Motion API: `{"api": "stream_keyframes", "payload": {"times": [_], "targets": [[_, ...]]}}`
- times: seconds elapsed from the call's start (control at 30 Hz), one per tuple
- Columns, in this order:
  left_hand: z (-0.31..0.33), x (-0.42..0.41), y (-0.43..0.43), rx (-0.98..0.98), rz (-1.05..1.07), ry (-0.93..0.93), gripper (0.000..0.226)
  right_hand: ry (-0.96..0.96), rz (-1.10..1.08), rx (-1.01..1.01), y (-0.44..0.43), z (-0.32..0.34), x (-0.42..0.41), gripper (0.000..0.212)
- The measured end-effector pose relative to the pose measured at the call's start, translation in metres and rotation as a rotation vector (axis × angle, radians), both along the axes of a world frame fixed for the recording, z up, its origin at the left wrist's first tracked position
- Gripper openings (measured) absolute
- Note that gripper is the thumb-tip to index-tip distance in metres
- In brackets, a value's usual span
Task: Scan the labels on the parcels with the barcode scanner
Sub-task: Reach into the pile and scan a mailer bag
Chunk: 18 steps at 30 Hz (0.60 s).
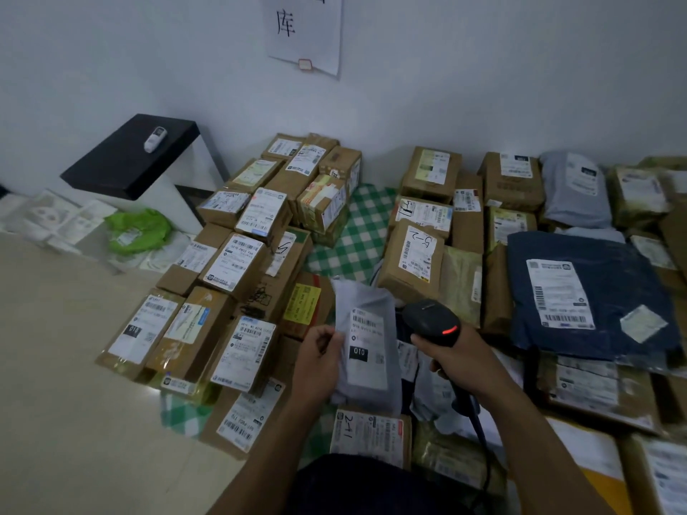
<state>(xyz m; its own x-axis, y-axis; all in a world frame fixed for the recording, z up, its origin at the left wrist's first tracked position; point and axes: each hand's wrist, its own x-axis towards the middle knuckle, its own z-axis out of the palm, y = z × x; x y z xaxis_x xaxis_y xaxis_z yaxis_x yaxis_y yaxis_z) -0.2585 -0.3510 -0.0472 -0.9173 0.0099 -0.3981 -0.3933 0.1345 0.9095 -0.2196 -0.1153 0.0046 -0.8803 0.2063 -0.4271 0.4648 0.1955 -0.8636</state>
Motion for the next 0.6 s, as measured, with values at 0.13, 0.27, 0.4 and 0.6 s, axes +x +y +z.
{"api": "stream_keyframes", "payload": {"times": [0.13, 0.27, 0.4, 0.6], "targets": [[0.029, 0.008, 0.007, 0.148, 0.067, 0.063, 0.014, 0.042, -0.058, -0.064, -0.01, 0.0, -0.002, 0.027], [0.042, 0.004, 0.022, 0.265, 0.106, 0.086, 0.008, 0.11, -0.146, -0.2, -0.014, 0.01, -0.002, 0.045], [0.055, -0.004, 0.031, 0.303, 0.036, 0.191, 0.029, 0.165, -0.211, -0.204, -0.005, 0.019, -0.006, 0.051], [0.062, -0.01, 0.036, 0.19, -0.037, 0.232, 0.03, 0.247, -0.294, -0.202, 0.01, 0.026, -0.008, 0.061]]}}
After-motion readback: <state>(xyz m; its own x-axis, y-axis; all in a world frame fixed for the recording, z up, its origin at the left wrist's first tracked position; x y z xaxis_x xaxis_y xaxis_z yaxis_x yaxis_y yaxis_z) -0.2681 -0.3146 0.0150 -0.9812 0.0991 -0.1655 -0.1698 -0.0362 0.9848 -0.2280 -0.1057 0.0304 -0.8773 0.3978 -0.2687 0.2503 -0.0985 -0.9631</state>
